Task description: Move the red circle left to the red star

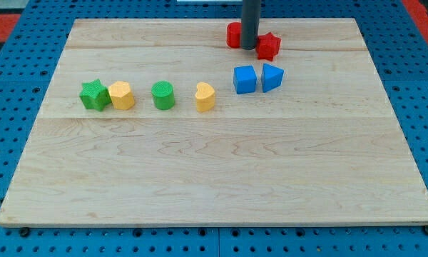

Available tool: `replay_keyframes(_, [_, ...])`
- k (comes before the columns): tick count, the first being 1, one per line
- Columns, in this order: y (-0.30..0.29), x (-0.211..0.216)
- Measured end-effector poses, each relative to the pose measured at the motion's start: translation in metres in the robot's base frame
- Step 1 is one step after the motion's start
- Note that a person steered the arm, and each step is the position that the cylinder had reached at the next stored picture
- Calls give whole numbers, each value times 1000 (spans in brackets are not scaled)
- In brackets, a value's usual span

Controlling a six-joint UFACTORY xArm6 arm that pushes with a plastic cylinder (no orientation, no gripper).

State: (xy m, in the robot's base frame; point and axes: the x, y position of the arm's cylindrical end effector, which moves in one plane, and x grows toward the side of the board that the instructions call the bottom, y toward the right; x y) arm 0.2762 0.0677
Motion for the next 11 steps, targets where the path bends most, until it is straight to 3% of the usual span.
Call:
replay_keyframes(1, [-13,24])
replay_keyframes(3, [69,-39])
replay_keyframes(4, [46,-27])
replay_keyframes(5, [-40,18])
replay_keyframes(6, [-134,28])
replay_keyframes(7, [-112,-19])
replay_keyframes(8, [-8,-18])
replay_keyframes(9, [38,-11])
replay_keyframes(10, [74,40])
replay_keyframes(11, [96,135])
